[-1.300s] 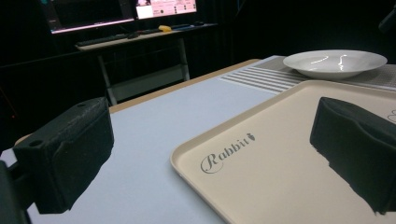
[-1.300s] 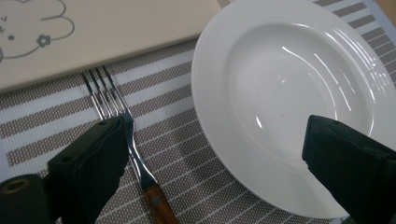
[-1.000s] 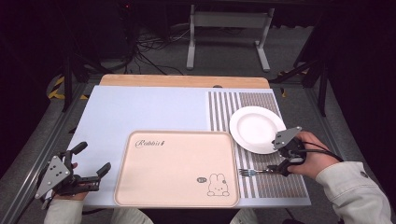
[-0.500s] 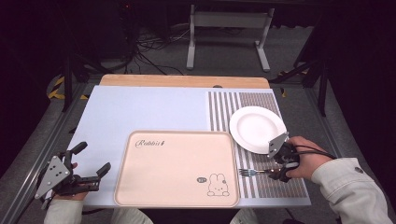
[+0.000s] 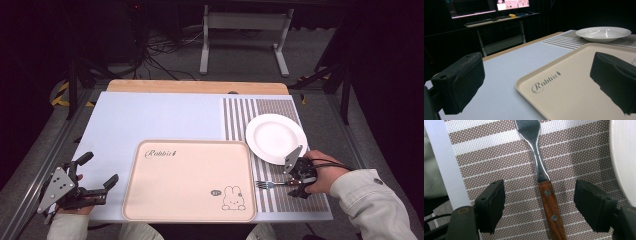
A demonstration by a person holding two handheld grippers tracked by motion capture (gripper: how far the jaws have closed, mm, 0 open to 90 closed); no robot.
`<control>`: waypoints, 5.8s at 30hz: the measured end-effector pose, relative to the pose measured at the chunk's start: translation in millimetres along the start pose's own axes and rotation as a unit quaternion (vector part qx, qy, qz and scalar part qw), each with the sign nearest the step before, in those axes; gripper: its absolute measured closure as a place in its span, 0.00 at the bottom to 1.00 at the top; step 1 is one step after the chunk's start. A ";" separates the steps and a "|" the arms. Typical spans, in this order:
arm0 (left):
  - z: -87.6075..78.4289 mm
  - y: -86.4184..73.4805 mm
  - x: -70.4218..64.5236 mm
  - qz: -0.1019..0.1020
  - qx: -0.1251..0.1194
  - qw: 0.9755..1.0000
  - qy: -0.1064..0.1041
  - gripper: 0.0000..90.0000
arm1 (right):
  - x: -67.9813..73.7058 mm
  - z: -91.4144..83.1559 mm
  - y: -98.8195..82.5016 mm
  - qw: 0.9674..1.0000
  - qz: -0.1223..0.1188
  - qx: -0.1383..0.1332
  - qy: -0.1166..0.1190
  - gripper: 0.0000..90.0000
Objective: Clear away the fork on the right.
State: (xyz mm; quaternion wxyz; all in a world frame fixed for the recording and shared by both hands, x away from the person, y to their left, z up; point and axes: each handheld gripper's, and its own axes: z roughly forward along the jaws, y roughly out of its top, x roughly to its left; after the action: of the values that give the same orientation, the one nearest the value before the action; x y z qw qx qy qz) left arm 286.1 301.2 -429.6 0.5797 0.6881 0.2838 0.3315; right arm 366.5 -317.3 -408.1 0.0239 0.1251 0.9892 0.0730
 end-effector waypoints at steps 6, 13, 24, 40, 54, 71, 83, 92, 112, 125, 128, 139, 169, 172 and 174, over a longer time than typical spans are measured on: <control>0.4 -0.1 -0.2 -0.001 0.000 1.000 0.000 0.00 | -2.1 0.6 1.2 1.000 -0.015 -0.005 -0.003 0.49; 0.8 -0.3 0.0 -0.001 0.001 1.000 -0.001 0.00 | -5.9 2.4 1.8 0.999 -0.048 0.011 0.006 0.71; 0.7 -0.5 0.1 -0.002 0.001 1.000 -0.001 0.00 | -9.1 6.0 5.5 0.995 -0.093 0.035 0.011 0.86; 0.6 -0.3 0.0 -0.002 0.002 1.000 -0.002 0.00 | -8.2 -14.5 6.9 0.995 -0.100 0.016 -0.009 0.87; 0.4 -0.2 0.1 -0.002 0.001 1.000 -0.001 0.00 | -6.2 -41.0 21.5 0.995 -0.095 -0.005 -0.035 0.87; -0.1 -0.3 0.7 -0.002 0.000 1.000 -0.001 0.00 | 2.1 -47.9 90.9 0.990 -0.136 -0.032 -0.038 0.87; 0.2 -0.5 0.9 -0.002 0.000 1.000 -0.002 0.00 | 7.6 -44.0 128.0 0.987 -0.154 -0.039 -0.033 0.87; 0.1 -0.5 1.0 -0.002 0.000 1.000 -0.001 0.00 | 12.4 -40.1 149.3 0.987 -0.151 -0.048 -0.029 0.87; -0.1 -0.2 0.5 0.000 0.000 1.000 -0.003 0.00 | 30.1 -39.6 165.1 0.983 0.157 -0.098 -0.009 0.87; -0.1 -0.2 0.4 0.000 0.000 1.000 -0.002 0.00 | 37.7 -37.5 167.8 0.938 0.324 -0.119 -0.016 0.87; 0.0 -0.2 0.3 0.000 0.000 1.000 -0.002 0.00 | 38.3 -37.6 167.9 0.931 0.343 -0.122 -0.016 0.87; 0.4 -0.4 0.2 -0.001 0.001 1.000 -0.003 0.00 | 39.1 -32.9 167.4 0.902 0.412 -0.126 -0.036 0.87; 0.0 -0.2 0.2 0.000 0.000 1.000 -0.002 0.00 | 37.1 18.9 162.9 0.884 0.465 -0.056 -0.019 0.87; 0.2 -0.3 0.1 -0.001 0.000 1.000 -0.002 0.00 | 36.7 22.7 162.4 0.881 0.470 -0.046 -0.017 0.87; 0.0 -0.2 0.3 0.000 0.000 1.000 -0.002 0.00 | 36.5 23.7 162.1 0.882 0.470 -0.045 -0.018 0.87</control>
State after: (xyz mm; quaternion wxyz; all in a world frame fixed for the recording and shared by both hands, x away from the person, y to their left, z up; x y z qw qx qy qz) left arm 286.3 301.4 -429.8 0.5804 0.6887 0.2825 0.3301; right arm 372.3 -149.6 -408.2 0.0100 0.5750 0.8096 0.1174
